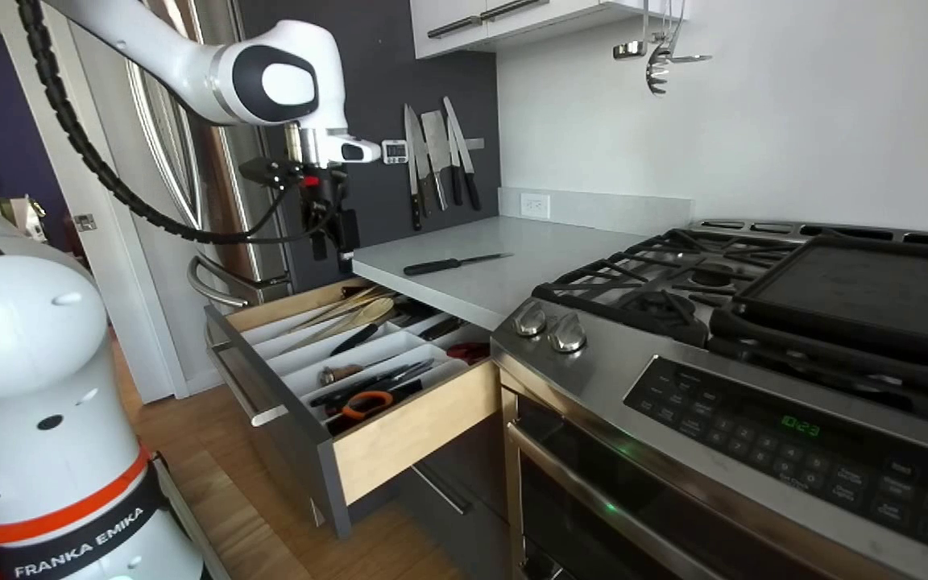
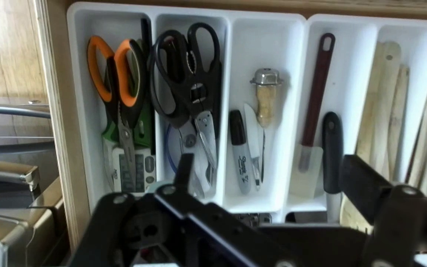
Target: Move the skewer from the drawer to the countertop
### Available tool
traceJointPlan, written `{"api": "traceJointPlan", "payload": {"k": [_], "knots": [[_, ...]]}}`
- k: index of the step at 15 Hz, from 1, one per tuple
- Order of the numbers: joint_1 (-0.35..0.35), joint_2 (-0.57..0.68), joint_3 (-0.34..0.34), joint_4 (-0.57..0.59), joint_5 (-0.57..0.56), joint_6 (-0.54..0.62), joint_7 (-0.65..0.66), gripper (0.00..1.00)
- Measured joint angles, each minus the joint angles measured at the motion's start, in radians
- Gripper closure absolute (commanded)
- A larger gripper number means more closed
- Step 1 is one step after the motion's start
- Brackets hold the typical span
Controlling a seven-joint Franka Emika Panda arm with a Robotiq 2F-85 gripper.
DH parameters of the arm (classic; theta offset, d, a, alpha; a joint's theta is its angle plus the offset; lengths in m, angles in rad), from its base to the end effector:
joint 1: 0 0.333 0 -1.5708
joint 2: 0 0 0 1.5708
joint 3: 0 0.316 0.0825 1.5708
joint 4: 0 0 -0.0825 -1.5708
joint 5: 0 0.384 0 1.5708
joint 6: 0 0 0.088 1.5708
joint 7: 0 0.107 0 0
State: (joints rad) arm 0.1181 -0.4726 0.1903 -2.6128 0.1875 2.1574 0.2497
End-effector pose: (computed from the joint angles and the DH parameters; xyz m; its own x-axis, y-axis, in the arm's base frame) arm 0.3683 0.1235 0.4057 0.9979 -0.0639 -0.0073 -0.0642 -0.9954 -0.0715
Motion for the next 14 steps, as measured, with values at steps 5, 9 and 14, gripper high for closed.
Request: {"api": "traceJointPlan", "payload": {"k": [5, 9, 14], "knots": [[0.004, 0.156, 0.026, -0.081, 0.0, 0.221, 0.022, 0.0], [0.021, 0.321, 0.073, -0.087, -0.016, 0.41, 0.092, 0.0], [0.064, 0.476, 0.096, -0.051, -0.024, 0.49, 0.123, 0.0]]}}
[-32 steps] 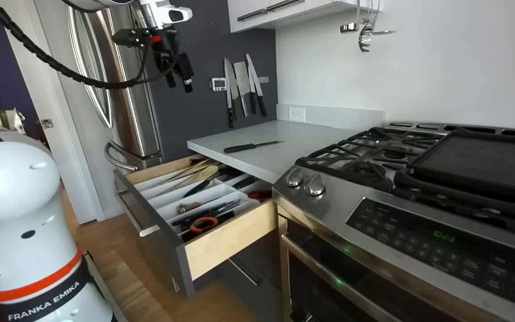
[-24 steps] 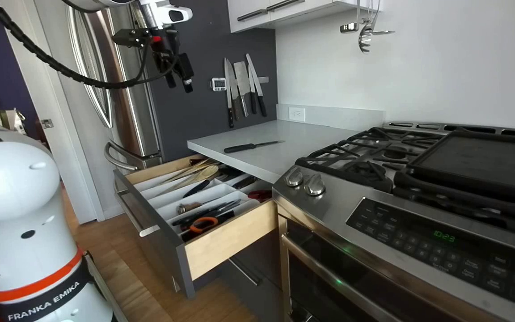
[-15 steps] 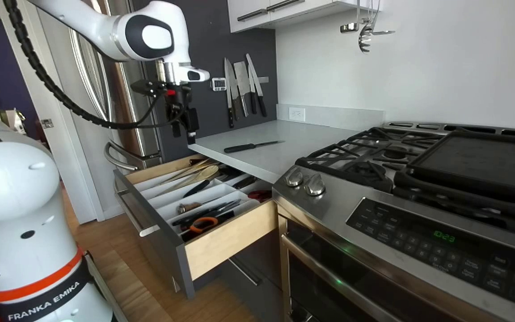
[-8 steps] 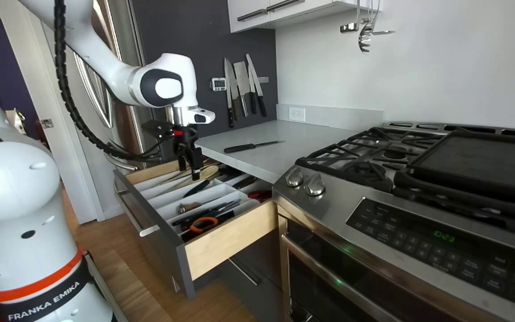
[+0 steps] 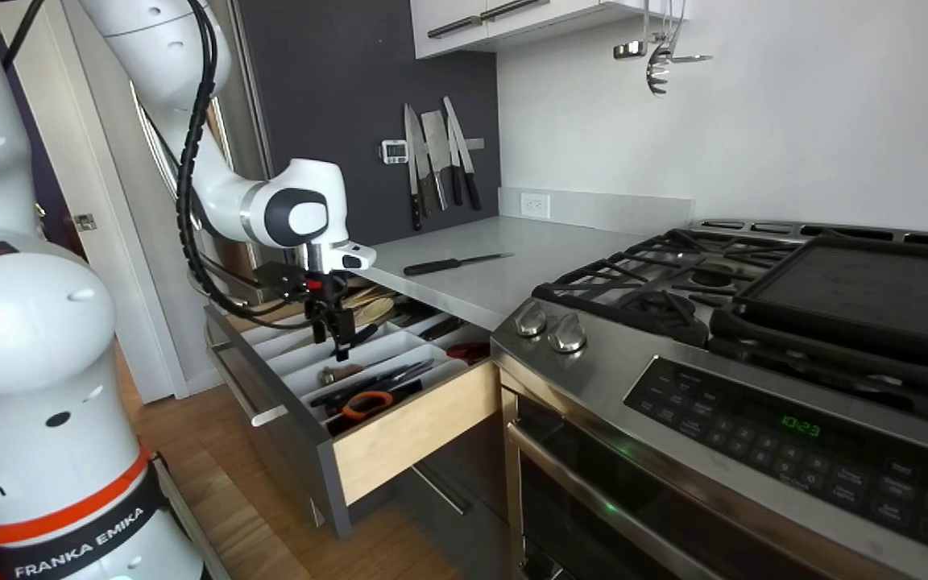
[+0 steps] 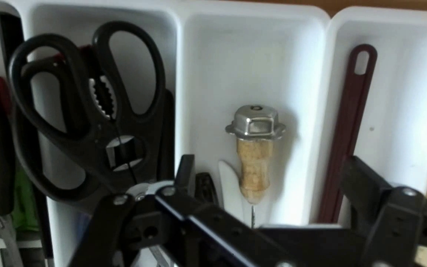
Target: Move the skewer from the drawer to the countertop
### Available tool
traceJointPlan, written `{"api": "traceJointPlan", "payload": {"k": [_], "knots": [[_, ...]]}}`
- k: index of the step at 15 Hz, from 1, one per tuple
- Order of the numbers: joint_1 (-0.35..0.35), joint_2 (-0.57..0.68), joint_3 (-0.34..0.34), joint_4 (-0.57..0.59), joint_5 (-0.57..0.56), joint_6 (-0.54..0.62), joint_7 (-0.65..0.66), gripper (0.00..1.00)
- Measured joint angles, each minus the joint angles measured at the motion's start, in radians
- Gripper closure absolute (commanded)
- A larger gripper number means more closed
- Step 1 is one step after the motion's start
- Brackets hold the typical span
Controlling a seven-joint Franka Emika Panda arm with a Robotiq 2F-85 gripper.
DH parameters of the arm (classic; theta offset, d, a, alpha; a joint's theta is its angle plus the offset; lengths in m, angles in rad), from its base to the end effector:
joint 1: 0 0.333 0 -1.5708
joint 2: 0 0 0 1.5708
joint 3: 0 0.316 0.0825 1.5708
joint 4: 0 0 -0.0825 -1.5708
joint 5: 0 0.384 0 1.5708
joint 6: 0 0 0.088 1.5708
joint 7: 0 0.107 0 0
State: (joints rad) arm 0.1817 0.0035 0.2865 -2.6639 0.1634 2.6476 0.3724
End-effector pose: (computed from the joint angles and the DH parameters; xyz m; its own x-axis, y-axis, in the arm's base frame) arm 0.3749 0.1848 0.2359 0.9976 -0.0473 -0.0508 -0.0503 -0.9969 -0.0610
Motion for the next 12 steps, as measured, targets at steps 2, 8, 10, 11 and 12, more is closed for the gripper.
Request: {"api": "traceJointPlan", "payload": {"k": [2, 8, 10, 11, 12], "knots": [[0.0, 0.009, -0.001, 0.009, 0.0, 0.0, 0.0, 0.0], [0.003, 0.009, -0.005, 0.014, 0.0, 0.0, -0.002, 0.0], [0.003, 0.013, -0.01, 0.019, -0.007, 0.001, -0.004, 0.0], [0.003, 0.018, -0.012, 0.023, -0.01, 0.004, -0.006, 0.06], [0.003, 0.026, -0.014, 0.026, -0.011, 0.012, -0.007, 0.16]]}}
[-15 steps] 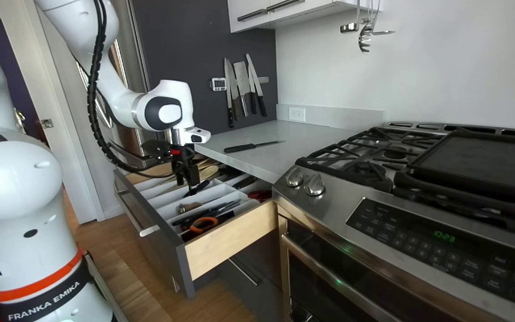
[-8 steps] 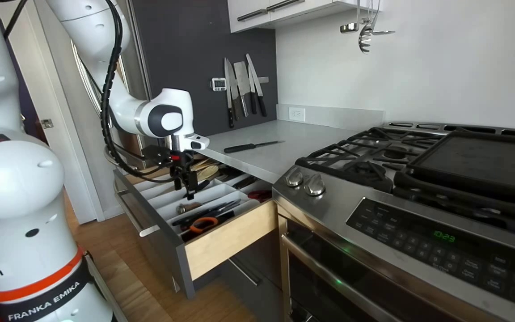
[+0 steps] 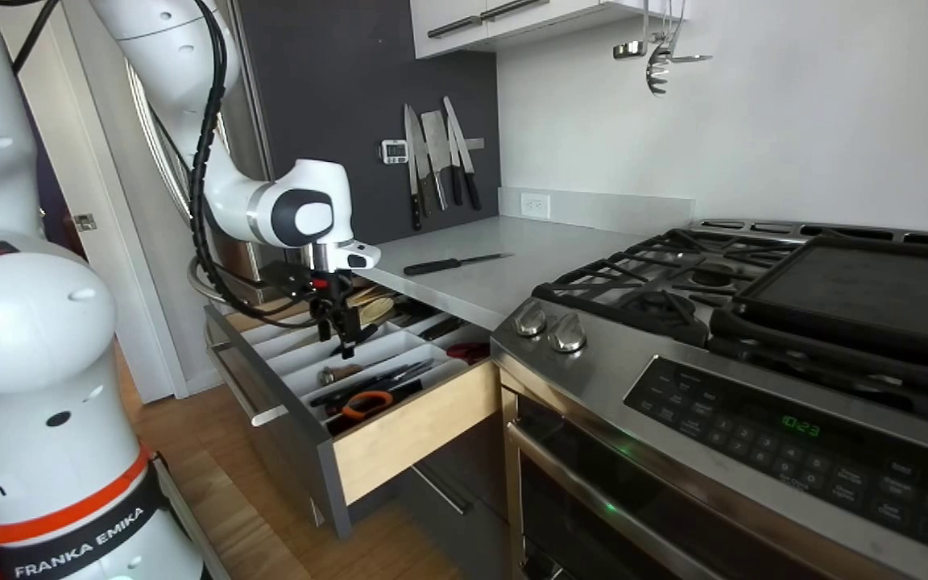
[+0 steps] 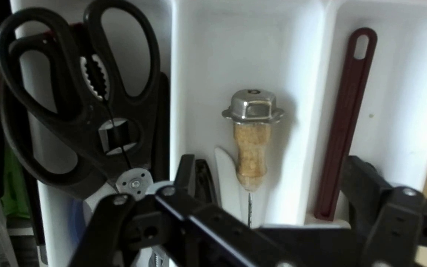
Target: Move the skewer from the drawer to the countertop
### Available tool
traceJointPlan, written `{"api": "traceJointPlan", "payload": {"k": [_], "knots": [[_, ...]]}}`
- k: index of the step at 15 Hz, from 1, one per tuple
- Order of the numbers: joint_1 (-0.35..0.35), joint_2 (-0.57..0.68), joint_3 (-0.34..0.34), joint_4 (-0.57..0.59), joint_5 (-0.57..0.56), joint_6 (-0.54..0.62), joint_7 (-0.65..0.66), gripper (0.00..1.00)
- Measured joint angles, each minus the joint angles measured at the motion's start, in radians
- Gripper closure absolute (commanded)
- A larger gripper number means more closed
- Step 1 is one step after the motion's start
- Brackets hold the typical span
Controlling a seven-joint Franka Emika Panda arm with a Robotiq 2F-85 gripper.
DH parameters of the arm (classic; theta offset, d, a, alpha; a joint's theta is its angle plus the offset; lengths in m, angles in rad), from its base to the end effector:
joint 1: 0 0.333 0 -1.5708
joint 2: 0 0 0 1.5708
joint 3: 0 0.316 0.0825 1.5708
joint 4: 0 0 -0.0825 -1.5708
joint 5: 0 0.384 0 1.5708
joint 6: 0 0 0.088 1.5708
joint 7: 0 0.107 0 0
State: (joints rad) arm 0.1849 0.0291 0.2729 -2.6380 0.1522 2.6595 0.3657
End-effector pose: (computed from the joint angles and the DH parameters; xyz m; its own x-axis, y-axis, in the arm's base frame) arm 0.3850 0.1857 0.2352 0.9984 -0.0418 -0.0391 -0.0444 -0.9967 -0.0677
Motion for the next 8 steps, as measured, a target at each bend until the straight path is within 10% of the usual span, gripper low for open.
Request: {"api": "traceJointPlan", "payload": {"k": [8], "knots": [[0.001, 0.086, -0.024, 0.019, -0.003, 0.08, -0.001, 0.5]]}}
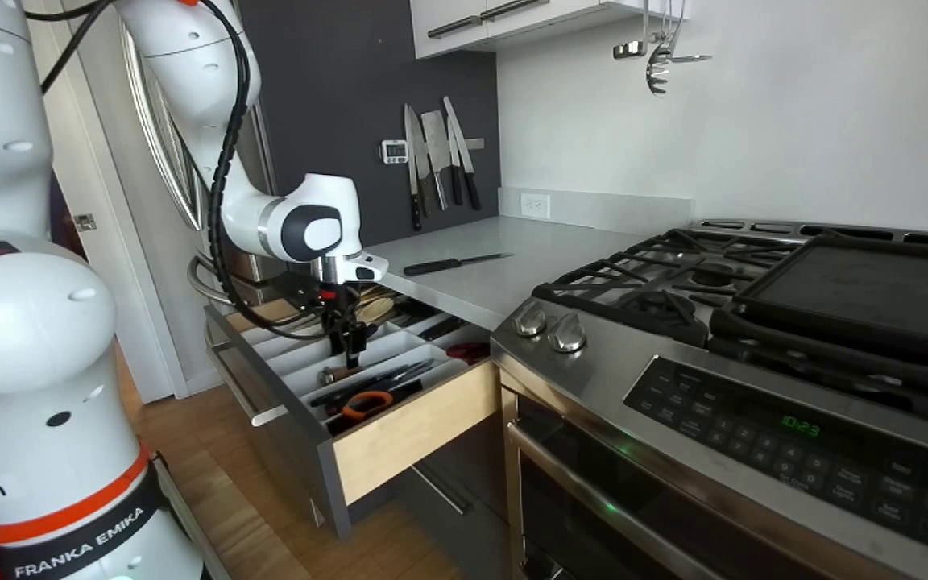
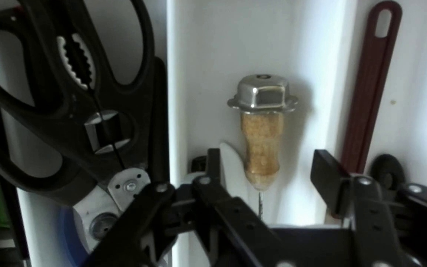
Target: Move the skewer from the drawer to the countertop
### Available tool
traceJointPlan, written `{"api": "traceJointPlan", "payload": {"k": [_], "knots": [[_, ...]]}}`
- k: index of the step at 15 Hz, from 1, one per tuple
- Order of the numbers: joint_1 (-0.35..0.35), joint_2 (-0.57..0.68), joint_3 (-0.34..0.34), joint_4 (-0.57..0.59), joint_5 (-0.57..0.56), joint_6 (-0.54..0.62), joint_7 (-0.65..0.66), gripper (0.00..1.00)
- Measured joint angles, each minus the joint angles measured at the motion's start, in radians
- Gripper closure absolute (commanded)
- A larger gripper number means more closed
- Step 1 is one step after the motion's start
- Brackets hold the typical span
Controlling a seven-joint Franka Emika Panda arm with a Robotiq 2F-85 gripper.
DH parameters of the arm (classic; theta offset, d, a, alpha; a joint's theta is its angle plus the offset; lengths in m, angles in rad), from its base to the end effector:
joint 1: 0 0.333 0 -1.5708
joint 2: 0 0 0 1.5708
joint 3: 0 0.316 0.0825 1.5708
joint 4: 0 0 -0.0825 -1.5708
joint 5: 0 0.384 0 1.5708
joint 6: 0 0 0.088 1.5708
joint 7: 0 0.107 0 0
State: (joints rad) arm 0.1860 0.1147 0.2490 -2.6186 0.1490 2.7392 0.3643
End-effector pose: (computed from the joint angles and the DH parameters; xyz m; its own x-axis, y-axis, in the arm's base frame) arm 0.3958 0.1805 0.2126 0.9973 -0.0666 -0.0297 -0.0689 -0.9942 -0.0821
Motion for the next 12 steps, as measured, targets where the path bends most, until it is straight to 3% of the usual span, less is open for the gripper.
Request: {"api": "traceJointPlan", "payload": {"k": [1, 2, 10, 12], "knots": [[0.0, 0.008, -0.004, 0.001, 0.0, 0.011, 0.0, 0.47], [0.0, 0.017, -0.007, 0.001, 0.0, 0.023, -0.002, 0.55], [0.001, 0.1, -0.01, 0.01, 0.007, 0.093, -0.033, 0.51], [0.002, 0.12, -0.01, 0.014, 0.011, 0.104, -0.042, 0.75]]}}
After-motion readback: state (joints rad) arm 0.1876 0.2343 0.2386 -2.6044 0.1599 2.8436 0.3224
